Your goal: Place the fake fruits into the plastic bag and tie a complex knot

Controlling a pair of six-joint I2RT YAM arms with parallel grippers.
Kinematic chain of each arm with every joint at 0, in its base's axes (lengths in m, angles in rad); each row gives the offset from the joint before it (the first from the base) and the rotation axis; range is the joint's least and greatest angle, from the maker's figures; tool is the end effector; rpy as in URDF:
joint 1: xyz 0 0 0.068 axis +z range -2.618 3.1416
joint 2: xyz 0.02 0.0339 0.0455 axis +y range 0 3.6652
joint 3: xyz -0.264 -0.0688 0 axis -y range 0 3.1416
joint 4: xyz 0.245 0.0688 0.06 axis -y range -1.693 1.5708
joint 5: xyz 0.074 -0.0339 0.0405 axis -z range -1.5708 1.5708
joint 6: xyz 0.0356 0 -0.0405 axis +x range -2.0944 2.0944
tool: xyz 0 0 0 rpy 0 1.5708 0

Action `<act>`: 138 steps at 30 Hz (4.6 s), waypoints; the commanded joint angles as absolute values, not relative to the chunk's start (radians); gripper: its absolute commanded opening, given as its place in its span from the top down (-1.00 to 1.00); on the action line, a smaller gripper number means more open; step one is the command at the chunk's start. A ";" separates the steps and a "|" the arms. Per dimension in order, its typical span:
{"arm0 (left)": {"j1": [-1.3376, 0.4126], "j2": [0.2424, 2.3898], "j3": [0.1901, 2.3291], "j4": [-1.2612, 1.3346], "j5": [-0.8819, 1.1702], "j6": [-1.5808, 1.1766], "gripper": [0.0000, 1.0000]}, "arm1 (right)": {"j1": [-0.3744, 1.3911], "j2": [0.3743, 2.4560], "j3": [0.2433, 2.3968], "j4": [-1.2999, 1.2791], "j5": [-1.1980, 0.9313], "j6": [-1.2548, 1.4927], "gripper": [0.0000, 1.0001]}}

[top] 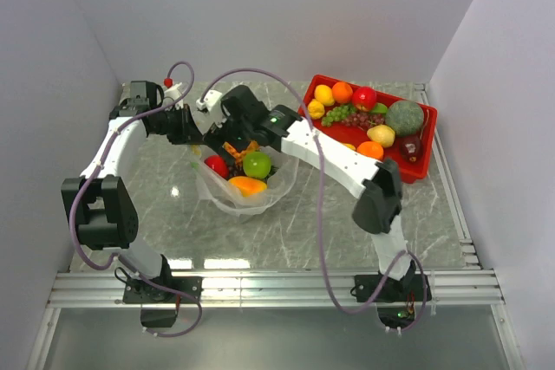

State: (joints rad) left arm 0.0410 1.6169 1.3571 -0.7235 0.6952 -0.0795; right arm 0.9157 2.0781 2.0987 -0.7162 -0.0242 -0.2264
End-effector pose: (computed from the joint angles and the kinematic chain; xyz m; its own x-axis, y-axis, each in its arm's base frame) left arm 0.3412 -0.0088 0.2879 -0.8547 -0.0961 -0.5102 0.2562 0.7767 -0.5755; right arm 0.2894 0.3781 0.3391 -0.2000 -0.6286 -0.7516 -0.8712 0.4651 -0.1572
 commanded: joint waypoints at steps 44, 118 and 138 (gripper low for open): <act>0.057 1.655 1.391 -0.707 0.721 -0.060 0.89 | 0.115 2.083 1.786 -0.508 0.078 -0.322 -0.62; 0.058 1.684 1.405 -0.722 0.739 -0.049 0.90 | 0.106 2.293 2.029 -0.693 0.021 -0.446 -0.47; 0.060 1.675 1.419 -0.732 0.738 -0.049 0.92 | 0.080 2.277 1.968 -0.772 -0.133 -0.486 1.00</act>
State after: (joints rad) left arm 0.0570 1.6840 1.3750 -0.7250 0.7113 -0.0643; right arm 0.0944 2.3566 2.0041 -0.7570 -0.1116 -0.4923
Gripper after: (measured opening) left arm 0.049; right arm 0.036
